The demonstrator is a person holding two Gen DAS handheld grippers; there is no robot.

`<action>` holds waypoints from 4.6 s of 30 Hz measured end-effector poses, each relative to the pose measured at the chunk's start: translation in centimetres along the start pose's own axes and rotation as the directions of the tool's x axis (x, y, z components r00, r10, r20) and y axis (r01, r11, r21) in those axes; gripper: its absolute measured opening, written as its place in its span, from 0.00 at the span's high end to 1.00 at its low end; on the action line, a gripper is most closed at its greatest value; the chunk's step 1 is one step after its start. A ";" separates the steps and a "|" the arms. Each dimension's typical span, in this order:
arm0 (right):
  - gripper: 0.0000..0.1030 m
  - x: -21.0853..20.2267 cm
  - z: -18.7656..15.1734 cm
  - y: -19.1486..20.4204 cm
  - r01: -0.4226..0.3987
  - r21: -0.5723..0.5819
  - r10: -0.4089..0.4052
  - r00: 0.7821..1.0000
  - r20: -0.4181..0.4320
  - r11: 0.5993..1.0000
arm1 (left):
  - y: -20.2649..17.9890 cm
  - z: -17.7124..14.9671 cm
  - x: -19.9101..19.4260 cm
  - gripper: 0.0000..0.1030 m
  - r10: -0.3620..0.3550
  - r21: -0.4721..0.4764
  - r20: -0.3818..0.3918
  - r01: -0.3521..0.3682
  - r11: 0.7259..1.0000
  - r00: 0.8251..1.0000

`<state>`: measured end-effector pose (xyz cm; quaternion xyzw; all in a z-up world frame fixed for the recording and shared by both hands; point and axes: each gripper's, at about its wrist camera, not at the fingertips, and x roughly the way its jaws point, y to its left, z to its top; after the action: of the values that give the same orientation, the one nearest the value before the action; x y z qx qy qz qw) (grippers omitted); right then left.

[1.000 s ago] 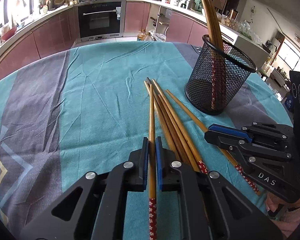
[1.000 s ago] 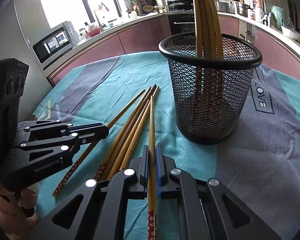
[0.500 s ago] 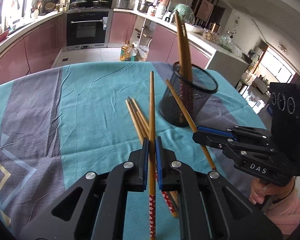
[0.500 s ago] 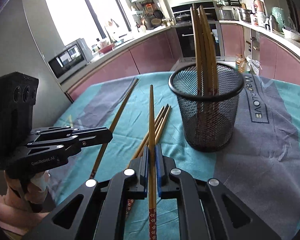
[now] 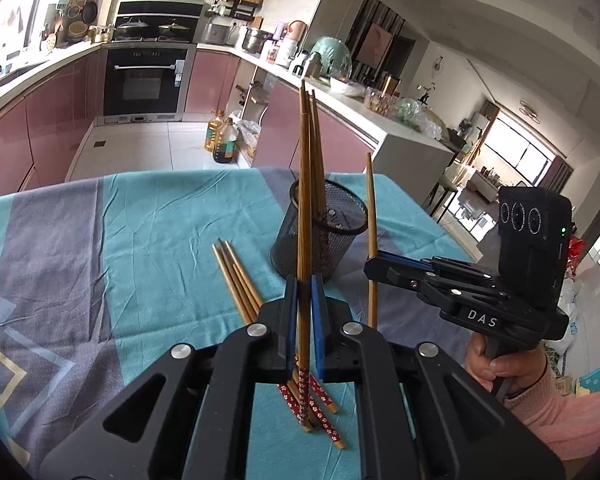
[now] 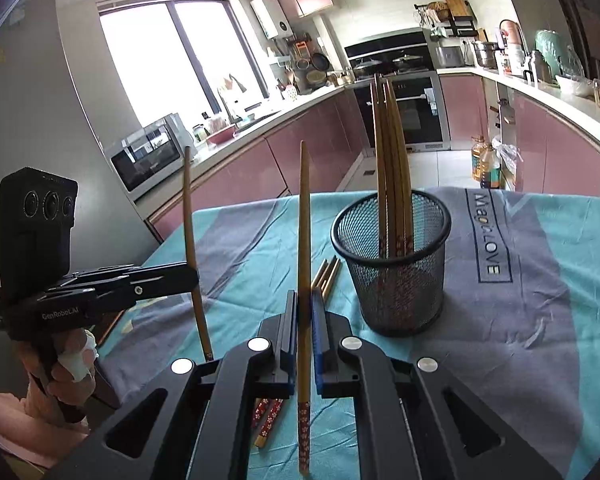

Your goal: Organize utensils

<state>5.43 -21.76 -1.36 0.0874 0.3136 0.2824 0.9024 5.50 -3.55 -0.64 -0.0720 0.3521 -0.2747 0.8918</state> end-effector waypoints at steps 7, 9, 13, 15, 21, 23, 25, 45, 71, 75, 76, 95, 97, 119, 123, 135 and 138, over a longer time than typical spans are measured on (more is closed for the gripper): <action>0.94 -0.9 1.1 -0.3 0.004 -0.009 -0.004 0.999 0.042 1.000 | -0.7 1.1 -0.7 0.93 -0.026 0.006 0.035 0.026 1.000 0.999; 0.94 -1.2 1.5 -0.2 0.008 -0.014 -0.007 0.998 0.055 1.000 | -0.8 1.5 -0.6 0.93 -0.032 0.006 0.045 0.032 0.999 0.998; 0.94 -2.0 2.4 -0.5 0.019 -0.021 -0.017 0.996 0.088 1.000 | -0.9 2.3 -0.5 0.93 -0.039 0.005 0.063 0.039 0.999 0.997; 0.94 -2.3 3.0 -0.6 0.025 -0.025 -0.022 0.994 0.103 0.999 | -1.0 2.9 -0.5 0.93 -0.039 0.007 0.072 0.038 0.999 0.997; 0.94 -4.1 4.9 -0.7 0.044 -0.050 -0.036 0.986 0.164 0.998 | -1.5 5.1 -0.9 0.93 -0.044 0.014 0.112 0.043 0.999 0.993; 0.94 -4.5 5.5 -0.8 0.054 -0.063 -0.042 0.983 0.178 0.997 | -1.7 5.9 -1.0 0.93 -0.043 0.020 0.127 0.041 0.999 0.991; 0.94 -4.9 6.2 -0.8 0.060 -0.074 -0.045 0.980 0.193 0.995 | -2.0 6.8 -1.1 0.93 -0.041 0.028 0.144 0.037 0.999 0.989; 0.94 -4.6 10.3 -2.1 0.136 -0.115 -0.104 0.963 0.250 0.984 | -4.4 13.1 -0.5 0.93 -0.004 0.067 0.241 -0.013 0.998 0.971; 0.94 2.6 8.4 -4.6 0.160 -0.093 -0.162 0.987 -0.017 0.983 | -3.3 10.5 9.1 0.93 0.042 0.115 -0.065 -0.034 0.993 0.997; 0.94 3.1 8.3 -4.7 0.169 -0.080 -0.171 0.985 -0.021 0.982 | -2.9 10.6 9.6 0.93 0.047 0.106 -0.068 -0.040 0.994 0.997; 0.94 3.1 8.3 -4.8 0.170 -0.073 -0.172 0.985 -0.020 0.983 | -3.0 10.6 9.7 0.93 0.050 0.109 -0.067 -0.043 0.993 0.996; 0.79 1.5 7.1 -4.9 0.145 -0.023 -0.145 0.989 0.028 0.989 | -2.6 8.7 6.7 0.77 0.077 0.071 0.021 -0.078 0.994 0.997; 0.75 0.8 6.7 -4.4 0.127 -0.031 -0.126 0.991 0.043 0.991 | -2.5 8.1 5.8 0.71 0.081 0.071 0.044 -0.084 0.994 0.996; 0.48 5.6 -2.9 1.1 0.003 -0.058 -0.013 0.986 -0.164 0.998 | 2.6 -2.6 2.0 0.21 0.325 0.009 0.018 -0.325 0.946 0.946; 0.46 6.5 -3.7 1.5 0.037 -0.075 -0.051 0.981 -0.185 0.997 | 3.3 -3.9 2.5 0.16 0.328 -0.002 -0.017 -0.328 0.945 0.944; 0.45 7.3 -4.7 2.0 0.118 -0.117 -0.139 0.972 -0.191 0.986 | 3.3 -5.0 4.8 0.11 0.381 0.036 -0.081 -0.379 0.925 0.921; 0.45 7.5 -4.8 1.9 0.126 -0.124 -0.148 0.970 -0.194 0.984 | 3.6 -5.2 5.4 0.11 0.383 0.038 -0.104 -0.381 0.924 0.918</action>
<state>6.42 -16.02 -8.38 -0.0138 0.3930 0.2438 0.8865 6.89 -3.12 -8.87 0.0210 0.4053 -0.1022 0.9082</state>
